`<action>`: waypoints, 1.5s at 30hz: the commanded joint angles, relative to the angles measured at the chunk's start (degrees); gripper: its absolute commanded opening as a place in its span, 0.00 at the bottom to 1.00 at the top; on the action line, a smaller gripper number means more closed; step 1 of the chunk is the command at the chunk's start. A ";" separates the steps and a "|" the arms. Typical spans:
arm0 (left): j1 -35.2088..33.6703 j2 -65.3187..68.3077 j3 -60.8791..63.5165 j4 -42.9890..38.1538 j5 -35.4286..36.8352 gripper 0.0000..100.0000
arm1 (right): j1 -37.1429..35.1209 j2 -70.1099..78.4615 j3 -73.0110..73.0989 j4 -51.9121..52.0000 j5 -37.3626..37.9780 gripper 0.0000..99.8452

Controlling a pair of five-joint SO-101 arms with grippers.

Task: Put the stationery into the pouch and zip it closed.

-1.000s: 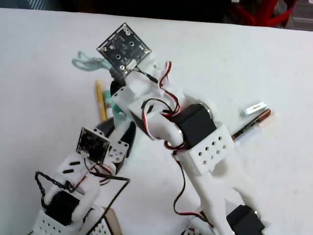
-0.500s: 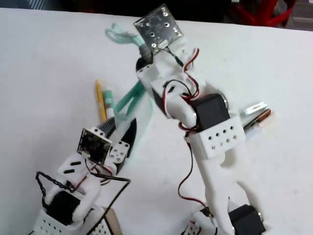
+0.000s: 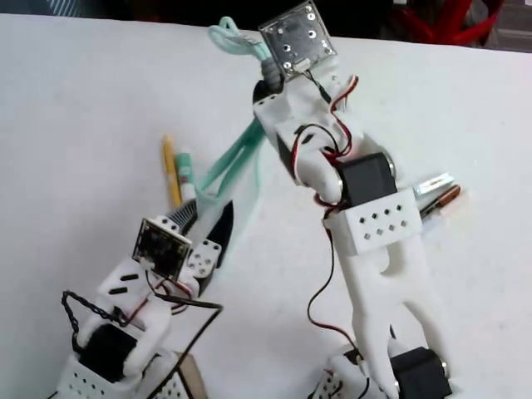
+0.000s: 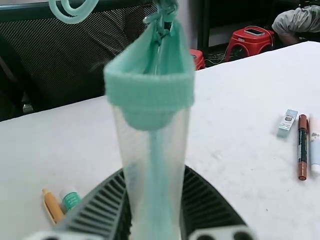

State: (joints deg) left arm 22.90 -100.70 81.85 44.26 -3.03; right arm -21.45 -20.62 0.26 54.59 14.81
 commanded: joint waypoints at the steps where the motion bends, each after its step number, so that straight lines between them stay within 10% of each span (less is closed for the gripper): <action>1: -0.13 0.66 0.09 0.00 -0.35 0.04 | 2.77 -1.19 -0.70 -1.36 -0.26 0.02; 23: -0.13 0.66 0.18 0.00 -0.35 0.04 | 4.26 -1.71 -0.35 -2.07 -1.32 0.03; 31: -0.48 0.66 0.26 -0.35 -0.35 0.04 | 4.88 -2.07 -0.88 -0.48 -9.05 0.33; 45: -0.66 0.66 4.66 -5.54 0.00 0.07 | 12.44 -22.02 0.35 2.68 -9.23 0.27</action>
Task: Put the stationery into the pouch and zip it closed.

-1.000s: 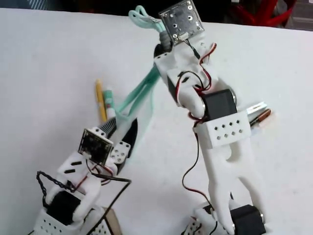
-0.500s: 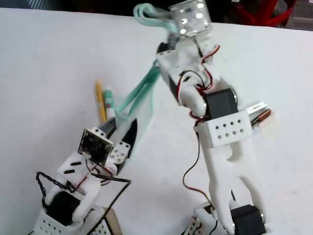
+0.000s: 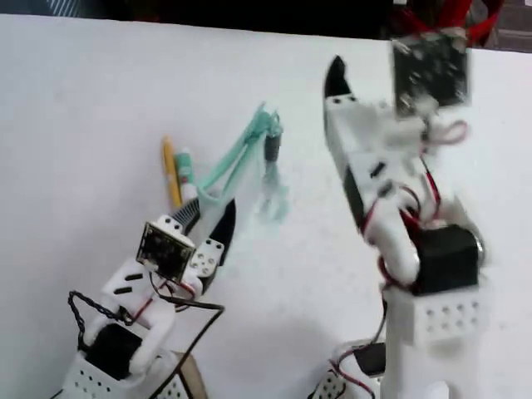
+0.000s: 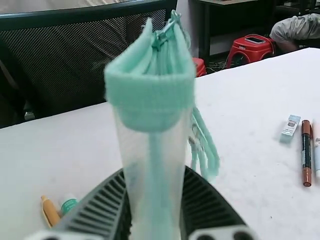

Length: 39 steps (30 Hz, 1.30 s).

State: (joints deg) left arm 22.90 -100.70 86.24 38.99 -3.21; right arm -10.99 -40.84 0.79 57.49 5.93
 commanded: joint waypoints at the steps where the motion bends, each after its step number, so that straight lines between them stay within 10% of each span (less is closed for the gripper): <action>1: -1.10 0.66 0.26 -0.09 0.26 0.09 | 2.42 -1.80 -0.18 -0.40 -0.35 0.27; 15: -5.05 0.66 0.18 1.14 4.66 0.18 | 20.18 12.09 4.66 10.86 -0.44 0.27; 39: -4.70 0.66 0.44 1.23 4.40 0.18 | 10.33 22.99 39.82 -21.67 0.18 0.27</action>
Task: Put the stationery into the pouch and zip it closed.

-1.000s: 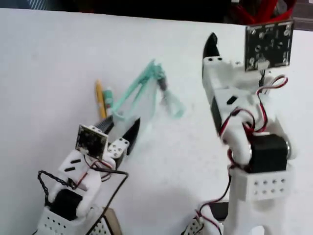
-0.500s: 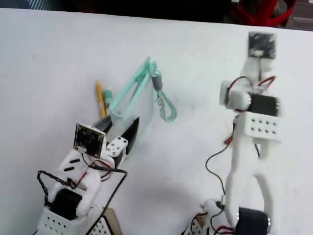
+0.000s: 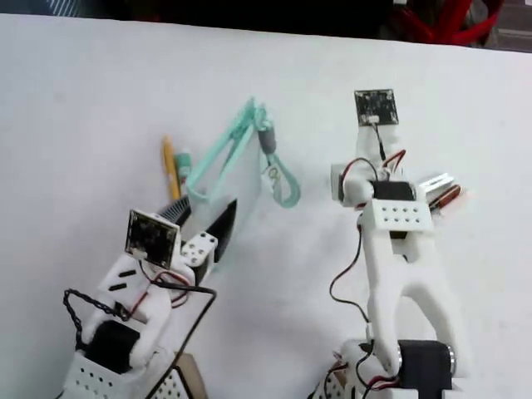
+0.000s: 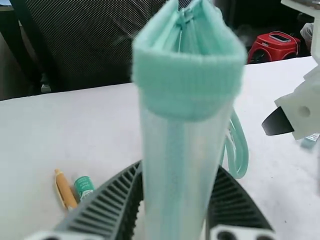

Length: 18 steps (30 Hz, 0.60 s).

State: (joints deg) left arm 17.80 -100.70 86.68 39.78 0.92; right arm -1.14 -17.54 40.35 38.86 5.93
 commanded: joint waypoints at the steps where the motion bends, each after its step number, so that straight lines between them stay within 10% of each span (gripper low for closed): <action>1: 0.75 0.66 0.00 0.44 0.26 0.18 | 1.80 -0.31 0.88 -4.44 0.00 0.27; 11: 1.36 0.66 0.79 0.00 0.26 0.18 | 17.10 1.89 0.00 -10.15 -10.02 0.24; 18: 1.36 0.66 0.88 0.00 0.26 0.18 | 18.33 18.24 -18.81 5.05 -14.07 0.28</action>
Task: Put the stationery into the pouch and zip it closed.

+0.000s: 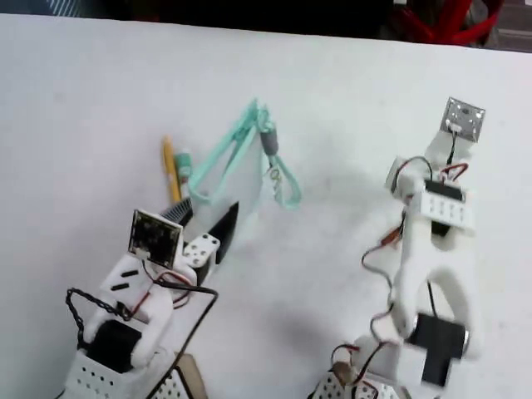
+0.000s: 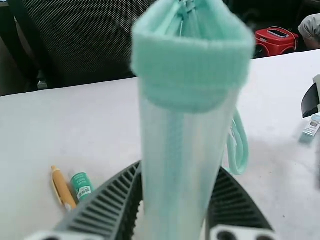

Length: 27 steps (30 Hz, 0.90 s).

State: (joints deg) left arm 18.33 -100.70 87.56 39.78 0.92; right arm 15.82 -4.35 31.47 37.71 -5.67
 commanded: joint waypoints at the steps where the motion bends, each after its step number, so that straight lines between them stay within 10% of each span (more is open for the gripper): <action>1: 0.84 0.66 0.00 0.00 0.26 0.18 | 1.54 7.60 -13.19 8.57 -3.34 0.28; 27: 0.84 0.66 0.09 0.09 0.18 0.18 | 3.65 36.09 -39.74 13.93 -9.85 0.22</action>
State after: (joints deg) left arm 18.33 -100.70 87.56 39.78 0.92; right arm 18.37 32.22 -6.07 51.34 -15.25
